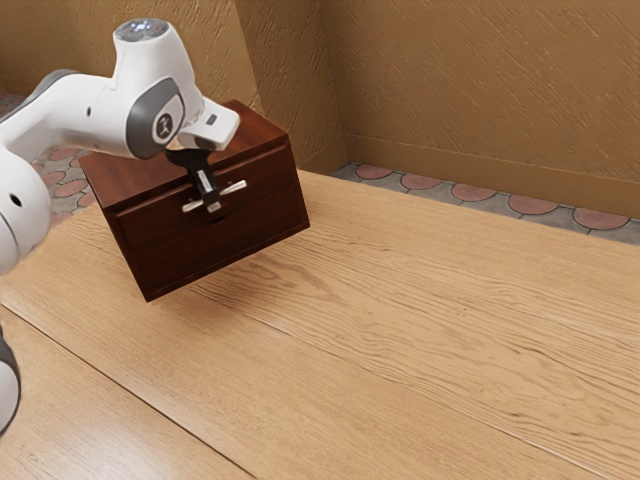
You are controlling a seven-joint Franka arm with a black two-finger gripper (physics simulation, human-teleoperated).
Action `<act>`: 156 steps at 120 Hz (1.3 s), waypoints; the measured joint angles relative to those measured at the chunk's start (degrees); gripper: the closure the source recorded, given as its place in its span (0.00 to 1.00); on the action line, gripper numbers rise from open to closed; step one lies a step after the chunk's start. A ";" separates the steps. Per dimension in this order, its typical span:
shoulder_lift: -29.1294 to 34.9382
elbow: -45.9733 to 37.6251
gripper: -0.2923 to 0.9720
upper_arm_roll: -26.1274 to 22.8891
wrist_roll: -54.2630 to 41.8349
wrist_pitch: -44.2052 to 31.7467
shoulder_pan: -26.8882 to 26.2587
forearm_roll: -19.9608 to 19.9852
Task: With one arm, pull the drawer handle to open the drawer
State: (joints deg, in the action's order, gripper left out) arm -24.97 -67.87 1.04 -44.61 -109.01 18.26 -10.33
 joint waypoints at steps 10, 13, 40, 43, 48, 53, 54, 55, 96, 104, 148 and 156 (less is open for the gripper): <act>1.22 -1.98 0.69 -0.13 0.09 -0.01 -0.17 -0.05; 1.42 -2.33 0.69 -0.17 0.12 0.00 -0.26 -0.04; 2.24 -3.79 0.69 -0.40 0.37 0.03 -1.55 0.05; 2.47 -4.12 0.69 -0.41 0.40 0.03 -1.65 0.06; 2.92 -4.68 0.70 -0.43 0.47 0.02 -1.78 0.07; 3.72 -5.67 0.70 -0.47 0.54 -0.03 -1.85 0.08; 3.98 -5.97 0.70 -0.48 0.56 -0.05 -1.87 0.08; 4.21 -6.24 0.70 -0.48 0.57 -0.06 -1.89 0.08; 7.34 -10.55 0.71 -2.33 1.56 -0.48 -2.12 0.03; 7.52 -10.97 0.71 -2.63 1.82 -0.54 -2.13 0.00; 11.64 -16.29 0.73 -4.71 3.46 -0.92 -2.09 0.02; 12.47 -17.50 0.73 -5.04 3.78 -1.01 -2.16 0.00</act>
State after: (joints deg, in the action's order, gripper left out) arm -12.50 -85.37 -4.00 -40.84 -110.02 16.10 -10.32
